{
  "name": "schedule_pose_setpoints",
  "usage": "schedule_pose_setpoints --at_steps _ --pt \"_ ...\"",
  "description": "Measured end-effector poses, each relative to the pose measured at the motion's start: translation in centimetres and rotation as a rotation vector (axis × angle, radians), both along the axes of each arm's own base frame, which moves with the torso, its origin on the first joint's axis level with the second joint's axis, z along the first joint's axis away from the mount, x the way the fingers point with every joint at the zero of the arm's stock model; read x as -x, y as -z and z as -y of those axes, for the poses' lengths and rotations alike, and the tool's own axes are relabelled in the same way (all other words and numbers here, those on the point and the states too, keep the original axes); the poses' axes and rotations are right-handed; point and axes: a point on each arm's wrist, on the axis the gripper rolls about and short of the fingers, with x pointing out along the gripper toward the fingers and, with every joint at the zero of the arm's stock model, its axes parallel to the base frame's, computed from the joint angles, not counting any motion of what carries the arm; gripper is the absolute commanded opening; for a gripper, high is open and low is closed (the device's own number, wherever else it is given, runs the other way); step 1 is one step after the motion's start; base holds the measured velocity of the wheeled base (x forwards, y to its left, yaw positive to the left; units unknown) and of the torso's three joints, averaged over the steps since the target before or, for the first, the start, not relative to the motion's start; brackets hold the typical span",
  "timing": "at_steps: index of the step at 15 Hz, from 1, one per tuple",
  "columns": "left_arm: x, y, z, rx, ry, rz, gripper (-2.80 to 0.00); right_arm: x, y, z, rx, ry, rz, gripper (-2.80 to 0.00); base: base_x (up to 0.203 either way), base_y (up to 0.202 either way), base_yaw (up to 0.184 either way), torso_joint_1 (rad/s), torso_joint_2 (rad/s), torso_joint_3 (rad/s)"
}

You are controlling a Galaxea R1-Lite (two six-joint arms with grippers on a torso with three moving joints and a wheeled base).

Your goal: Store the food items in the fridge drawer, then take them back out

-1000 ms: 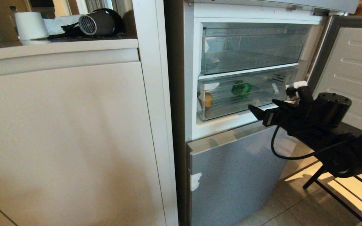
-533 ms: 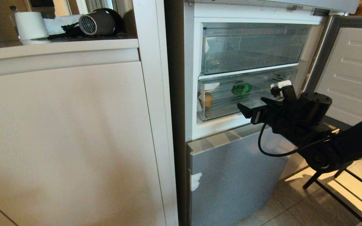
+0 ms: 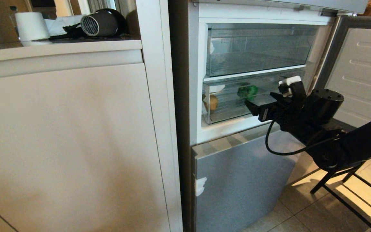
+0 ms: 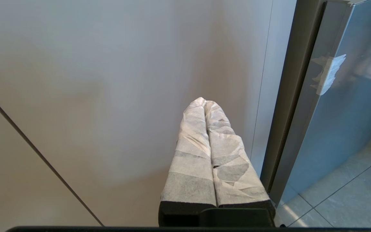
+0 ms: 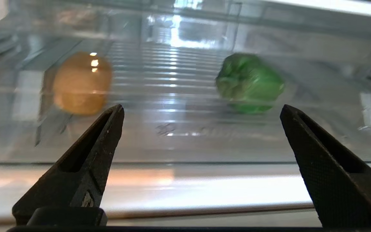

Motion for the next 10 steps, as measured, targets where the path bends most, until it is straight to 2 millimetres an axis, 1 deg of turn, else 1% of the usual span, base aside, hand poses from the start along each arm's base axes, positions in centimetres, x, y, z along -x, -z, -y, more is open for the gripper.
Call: schedule_pose_setpoints --at_steps 6,10 --pt "0.0 0.0 0.0 0.000 0.000 0.000 -2.80 -1.3 -0.7 0.6 -0.008 0.021 0.041 0.00 0.000 0.000 0.000 0.000 0.00 0.000" --pt "0.0 0.0 0.0 0.000 0.000 0.000 -2.80 -2.5 -0.6 1.0 -0.011 0.042 0.051 0.00 0.000 0.000 0.000 0.000 0.00 0.000"
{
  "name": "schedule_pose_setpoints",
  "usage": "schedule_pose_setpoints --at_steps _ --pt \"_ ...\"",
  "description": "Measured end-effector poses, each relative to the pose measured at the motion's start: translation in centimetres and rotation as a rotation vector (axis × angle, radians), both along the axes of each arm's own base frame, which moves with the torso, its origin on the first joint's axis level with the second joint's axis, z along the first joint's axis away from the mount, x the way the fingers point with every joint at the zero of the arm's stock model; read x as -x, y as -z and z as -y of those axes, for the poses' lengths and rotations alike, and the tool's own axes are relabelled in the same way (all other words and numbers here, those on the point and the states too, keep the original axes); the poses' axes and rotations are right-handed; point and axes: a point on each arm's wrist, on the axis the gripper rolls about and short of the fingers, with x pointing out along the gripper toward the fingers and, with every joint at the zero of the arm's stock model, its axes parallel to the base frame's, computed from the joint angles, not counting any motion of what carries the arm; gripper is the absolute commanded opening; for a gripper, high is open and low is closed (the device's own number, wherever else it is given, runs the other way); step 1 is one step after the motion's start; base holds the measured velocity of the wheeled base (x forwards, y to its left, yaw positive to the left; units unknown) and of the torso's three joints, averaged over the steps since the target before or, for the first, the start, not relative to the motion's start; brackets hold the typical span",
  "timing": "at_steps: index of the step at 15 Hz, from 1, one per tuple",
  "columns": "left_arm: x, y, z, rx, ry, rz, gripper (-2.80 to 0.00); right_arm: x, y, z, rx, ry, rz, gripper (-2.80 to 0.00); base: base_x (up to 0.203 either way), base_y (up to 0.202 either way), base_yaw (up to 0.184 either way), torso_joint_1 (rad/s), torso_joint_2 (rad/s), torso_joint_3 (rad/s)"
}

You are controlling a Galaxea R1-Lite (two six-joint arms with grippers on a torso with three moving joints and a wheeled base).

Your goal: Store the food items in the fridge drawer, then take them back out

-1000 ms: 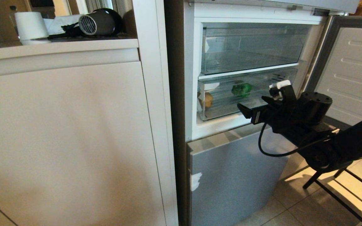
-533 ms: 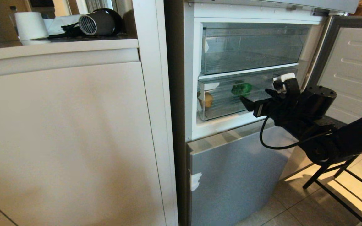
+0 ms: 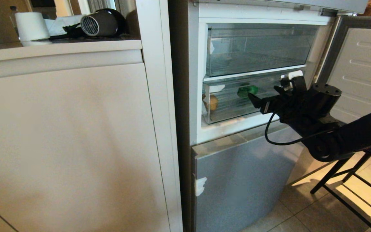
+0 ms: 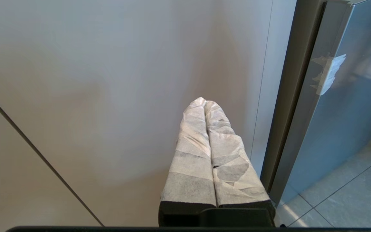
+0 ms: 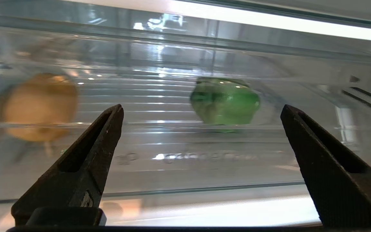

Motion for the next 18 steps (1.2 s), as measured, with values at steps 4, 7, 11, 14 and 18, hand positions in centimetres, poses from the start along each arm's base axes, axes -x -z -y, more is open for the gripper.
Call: schedule_pose_setpoints --at_steps 4,7,11,14,18 --pt "0.0 0.0 0.0 0.000 0.000 0.000 -2.80 -0.8 -0.1 0.4 -0.003 0.014 0.017 0.00 0.000 0.000 0.000 0.000 0.00 0.000" --pt "0.0 0.0 0.0 0.000 0.000 0.000 -2.80 -1.0 -0.2 0.6 -0.002 0.019 0.013 0.00 0.000 0.000 0.000 0.000 0.00 0.000" --pt "0.0 0.0 0.0 0.000 0.000 0.000 -2.80 -1.2 -0.7 0.7 -0.005 0.022 0.030 0.00 0.000 0.000 0.000 0.000 0.00 0.000" --pt "0.0 0.0 0.0 0.000 0.000 0.000 -2.80 -1.3 -1.0 0.8 -0.005 0.025 0.030 0.00 0.000 0.000 0.000 0.000 0.00 0.000" --pt "0.0 0.0 0.0 0.000 0.000 0.001 -2.80 -1.4 -1.4 0.8 -0.007 0.026 0.040 0.00 0.000 0.000 0.000 0.000 0.00 0.000"
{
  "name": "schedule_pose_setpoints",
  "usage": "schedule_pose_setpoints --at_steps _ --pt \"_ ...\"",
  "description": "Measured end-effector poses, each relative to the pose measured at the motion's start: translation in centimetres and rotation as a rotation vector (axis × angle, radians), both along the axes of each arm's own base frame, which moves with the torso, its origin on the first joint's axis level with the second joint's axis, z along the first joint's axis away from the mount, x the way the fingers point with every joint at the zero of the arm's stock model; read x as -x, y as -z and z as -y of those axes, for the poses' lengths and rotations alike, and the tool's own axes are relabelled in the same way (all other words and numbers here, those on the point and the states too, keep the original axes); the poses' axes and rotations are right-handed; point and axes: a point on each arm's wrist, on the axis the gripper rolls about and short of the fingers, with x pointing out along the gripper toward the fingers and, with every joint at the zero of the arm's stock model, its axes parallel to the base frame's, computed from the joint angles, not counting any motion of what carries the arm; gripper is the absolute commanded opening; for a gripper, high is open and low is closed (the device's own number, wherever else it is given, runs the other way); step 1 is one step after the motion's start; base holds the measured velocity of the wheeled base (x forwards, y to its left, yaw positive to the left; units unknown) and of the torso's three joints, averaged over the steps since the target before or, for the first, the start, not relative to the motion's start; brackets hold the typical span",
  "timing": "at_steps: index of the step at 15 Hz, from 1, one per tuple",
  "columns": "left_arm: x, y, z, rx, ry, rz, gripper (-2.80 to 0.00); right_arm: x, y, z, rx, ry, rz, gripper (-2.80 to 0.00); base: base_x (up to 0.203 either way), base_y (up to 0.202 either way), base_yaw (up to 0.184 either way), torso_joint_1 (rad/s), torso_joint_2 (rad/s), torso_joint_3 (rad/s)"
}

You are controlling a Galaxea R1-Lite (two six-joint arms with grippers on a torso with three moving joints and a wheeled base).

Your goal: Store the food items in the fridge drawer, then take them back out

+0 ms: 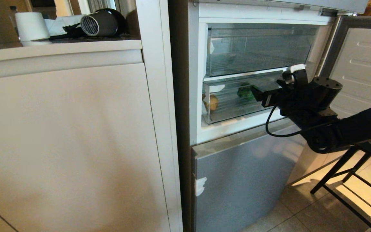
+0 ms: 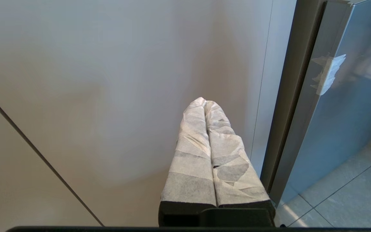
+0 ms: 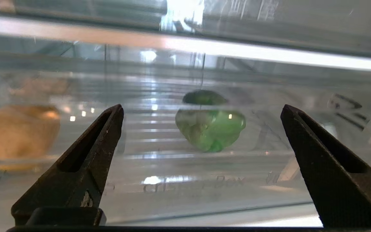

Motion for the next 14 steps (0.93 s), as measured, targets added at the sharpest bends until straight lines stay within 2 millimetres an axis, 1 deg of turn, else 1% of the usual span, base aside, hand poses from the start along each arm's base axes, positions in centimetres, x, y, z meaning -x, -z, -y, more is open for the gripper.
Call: schedule_pose_setpoints --at_steps 4,8,11,14 --pt "0.0 0.0 0.0 0.000 0.000 0.000 -2.80 0.0 -0.3 0.0 0.000 0.006 0.012 0.00 0.000 0.000 0.000 0.000 0.00 0.000" --pt "0.0 0.0 0.0 0.000 0.000 -0.001 -2.80 0.5 -0.5 0.1 0.011 0.024 0.011 0.00 0.000 0.000 0.000 0.000 0.00 0.000" --pt "0.0 0.0 0.0 0.000 0.000 0.000 -2.80 1.1 0.3 0.1 0.024 0.022 -0.023 0.00 0.000 0.000 0.000 0.000 0.00 0.000" --pt "0.0 0.0 0.0 0.000 0.000 0.000 -2.80 1.2 0.3 0.1 0.024 0.022 -0.029 0.00 0.000 0.000 0.000 0.000 0.00 0.000"
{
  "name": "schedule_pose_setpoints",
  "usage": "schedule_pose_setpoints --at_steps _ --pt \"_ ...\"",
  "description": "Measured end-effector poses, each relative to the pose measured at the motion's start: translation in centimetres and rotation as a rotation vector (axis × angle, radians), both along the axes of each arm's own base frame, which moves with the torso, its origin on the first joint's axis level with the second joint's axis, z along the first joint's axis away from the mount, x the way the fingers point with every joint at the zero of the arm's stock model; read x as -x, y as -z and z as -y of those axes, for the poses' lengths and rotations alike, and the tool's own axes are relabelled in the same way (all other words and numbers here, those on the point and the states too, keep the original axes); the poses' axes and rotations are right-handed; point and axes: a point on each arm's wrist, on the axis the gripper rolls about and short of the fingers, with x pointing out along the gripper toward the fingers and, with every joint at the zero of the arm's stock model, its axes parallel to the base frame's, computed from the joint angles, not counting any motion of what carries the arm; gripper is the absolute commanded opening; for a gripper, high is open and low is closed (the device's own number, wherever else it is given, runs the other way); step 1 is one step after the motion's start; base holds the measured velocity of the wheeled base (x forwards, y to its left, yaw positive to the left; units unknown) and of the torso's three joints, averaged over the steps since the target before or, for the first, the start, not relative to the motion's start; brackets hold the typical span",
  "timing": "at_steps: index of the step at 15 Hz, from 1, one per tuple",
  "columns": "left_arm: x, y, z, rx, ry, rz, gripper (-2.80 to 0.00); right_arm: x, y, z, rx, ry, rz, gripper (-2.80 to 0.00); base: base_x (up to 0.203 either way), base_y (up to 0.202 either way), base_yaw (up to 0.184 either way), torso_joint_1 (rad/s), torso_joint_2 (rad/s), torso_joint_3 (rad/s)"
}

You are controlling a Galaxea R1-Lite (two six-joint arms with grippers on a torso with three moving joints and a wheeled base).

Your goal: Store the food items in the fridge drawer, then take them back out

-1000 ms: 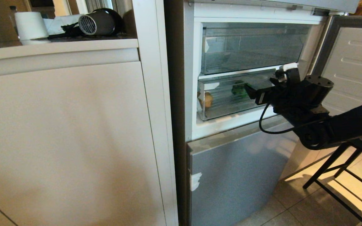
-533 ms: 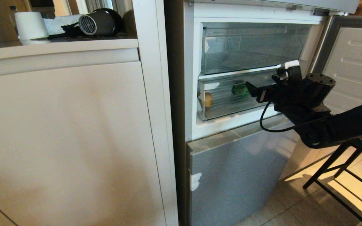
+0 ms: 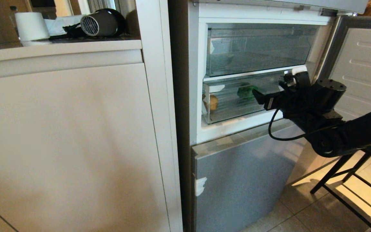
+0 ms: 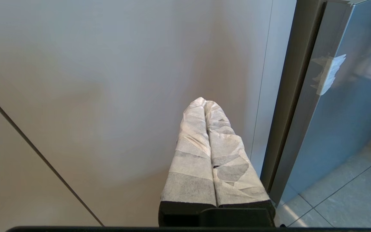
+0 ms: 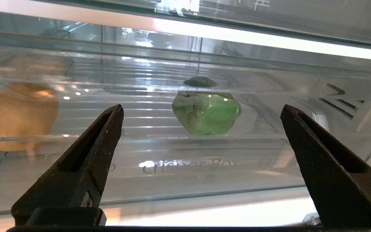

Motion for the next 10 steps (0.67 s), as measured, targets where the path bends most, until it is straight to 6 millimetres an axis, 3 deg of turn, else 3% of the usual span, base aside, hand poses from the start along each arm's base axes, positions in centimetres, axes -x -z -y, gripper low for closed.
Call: schedule_pose_setpoints --at_steps 10 --pt "0.0 0.0 0.0 0.000 0.000 0.000 -2.80 -2.2 0.1 -0.3 -0.001 0.000 -0.011 0.00 0.000 0.000 0.000 0.000 0.00 0.000"
